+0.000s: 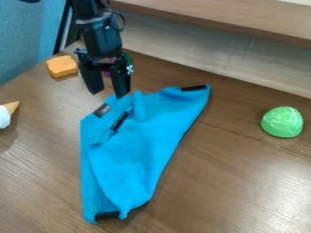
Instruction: Fold the cloth from right to left
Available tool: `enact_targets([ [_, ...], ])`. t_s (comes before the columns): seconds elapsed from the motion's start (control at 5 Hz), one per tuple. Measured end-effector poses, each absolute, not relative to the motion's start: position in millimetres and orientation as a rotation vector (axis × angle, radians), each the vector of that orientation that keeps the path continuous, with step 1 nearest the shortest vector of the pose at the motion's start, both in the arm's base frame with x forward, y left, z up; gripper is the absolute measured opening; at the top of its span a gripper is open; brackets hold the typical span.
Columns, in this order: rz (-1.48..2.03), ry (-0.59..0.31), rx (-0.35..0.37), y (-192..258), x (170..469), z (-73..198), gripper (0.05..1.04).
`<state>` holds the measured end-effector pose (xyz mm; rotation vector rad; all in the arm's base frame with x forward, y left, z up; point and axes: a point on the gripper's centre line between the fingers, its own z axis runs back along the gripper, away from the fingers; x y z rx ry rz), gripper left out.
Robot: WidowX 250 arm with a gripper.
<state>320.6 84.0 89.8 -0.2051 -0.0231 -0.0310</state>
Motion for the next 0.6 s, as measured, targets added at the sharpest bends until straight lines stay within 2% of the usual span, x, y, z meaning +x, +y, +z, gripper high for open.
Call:
enact_targets([
  [0.2, -0.061, -0.064, -0.188, 70, 324, 107, 1.000],
  [0.6, -0.214, -0.080, -0.146, 14, 339, 121, 0.999],
])
